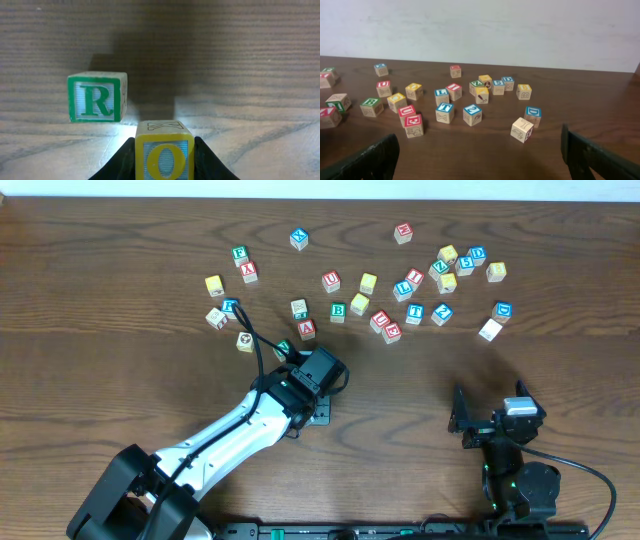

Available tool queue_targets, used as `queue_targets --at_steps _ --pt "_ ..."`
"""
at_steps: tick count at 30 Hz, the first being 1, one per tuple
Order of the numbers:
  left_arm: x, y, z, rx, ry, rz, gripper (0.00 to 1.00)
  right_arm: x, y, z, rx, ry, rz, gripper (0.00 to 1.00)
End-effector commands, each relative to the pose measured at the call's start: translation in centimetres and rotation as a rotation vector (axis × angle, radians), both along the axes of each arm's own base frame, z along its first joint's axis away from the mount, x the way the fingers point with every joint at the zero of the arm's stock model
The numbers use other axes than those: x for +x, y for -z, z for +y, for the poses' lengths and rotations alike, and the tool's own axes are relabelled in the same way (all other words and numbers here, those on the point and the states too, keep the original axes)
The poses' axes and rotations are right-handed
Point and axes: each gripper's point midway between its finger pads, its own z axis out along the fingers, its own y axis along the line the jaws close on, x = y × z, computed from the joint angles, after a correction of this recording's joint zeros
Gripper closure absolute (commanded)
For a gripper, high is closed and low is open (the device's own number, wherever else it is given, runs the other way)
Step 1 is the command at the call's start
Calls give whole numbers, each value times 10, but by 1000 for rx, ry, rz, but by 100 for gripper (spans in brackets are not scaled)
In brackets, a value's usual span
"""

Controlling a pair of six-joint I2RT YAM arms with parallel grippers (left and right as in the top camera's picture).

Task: Spell out ROBOT
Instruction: 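Carry the yellow O block to the right of the R block, then lower the O block beside the R block and open the left gripper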

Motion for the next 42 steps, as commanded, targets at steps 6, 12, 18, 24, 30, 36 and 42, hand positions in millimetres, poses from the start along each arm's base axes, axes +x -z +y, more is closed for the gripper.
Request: queue_targets --at_steps 6,12,18,24,30,36,42 --pt "9 -5 2 1 -28 -50 92 0 1 -1 6 6 1 1" --pt "11 6 2 18 -29 -39 92 0 1 -1 6 6 1 1" --pt "13 12 0 24 -31 -39 92 0 1 -1 6 6 1 1" --pt "19 11 2 35 -39 -66 92 0 1 -1 6 6 1 1" --pt "21 11 5 53 -50 -80 92 0 1 -1 6 6 1 1" --pt "20 14 6 47 -60 -81 92 0 1 -1 6 6 1 1" --pt "18 18 8 47 -61 -80 92 0 1 -1 6 6 1 1"
